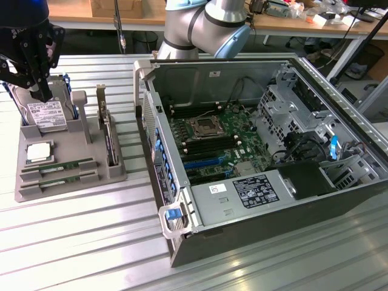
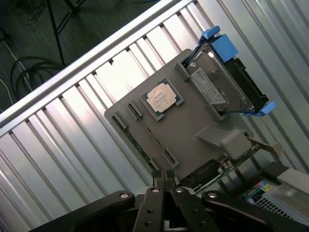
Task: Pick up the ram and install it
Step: 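Pick up the ram and move it above insertion slot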
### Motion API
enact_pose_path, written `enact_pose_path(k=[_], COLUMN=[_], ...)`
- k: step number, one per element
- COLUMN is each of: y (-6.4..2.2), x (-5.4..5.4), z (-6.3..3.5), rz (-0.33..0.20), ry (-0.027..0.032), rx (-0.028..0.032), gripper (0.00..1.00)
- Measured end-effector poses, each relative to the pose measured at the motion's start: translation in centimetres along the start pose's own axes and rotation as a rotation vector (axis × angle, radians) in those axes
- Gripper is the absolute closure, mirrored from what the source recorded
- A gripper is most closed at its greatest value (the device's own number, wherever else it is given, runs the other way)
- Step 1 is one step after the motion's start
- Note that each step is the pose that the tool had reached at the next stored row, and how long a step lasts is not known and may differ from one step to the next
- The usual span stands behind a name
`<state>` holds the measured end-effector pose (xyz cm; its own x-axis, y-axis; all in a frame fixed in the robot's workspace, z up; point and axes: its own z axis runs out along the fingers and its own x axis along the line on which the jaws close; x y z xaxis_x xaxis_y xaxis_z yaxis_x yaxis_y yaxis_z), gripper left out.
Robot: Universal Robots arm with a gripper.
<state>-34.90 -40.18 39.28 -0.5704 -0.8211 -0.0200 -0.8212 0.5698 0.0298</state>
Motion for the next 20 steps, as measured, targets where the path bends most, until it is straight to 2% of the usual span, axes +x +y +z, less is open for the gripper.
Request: enact_pose_path(k=[20], y=[0.0], x=[0.0], z=[0.02], rz=[-0.127], ry=[0.0042], rx=[-0.0022], gripper=[0.9])
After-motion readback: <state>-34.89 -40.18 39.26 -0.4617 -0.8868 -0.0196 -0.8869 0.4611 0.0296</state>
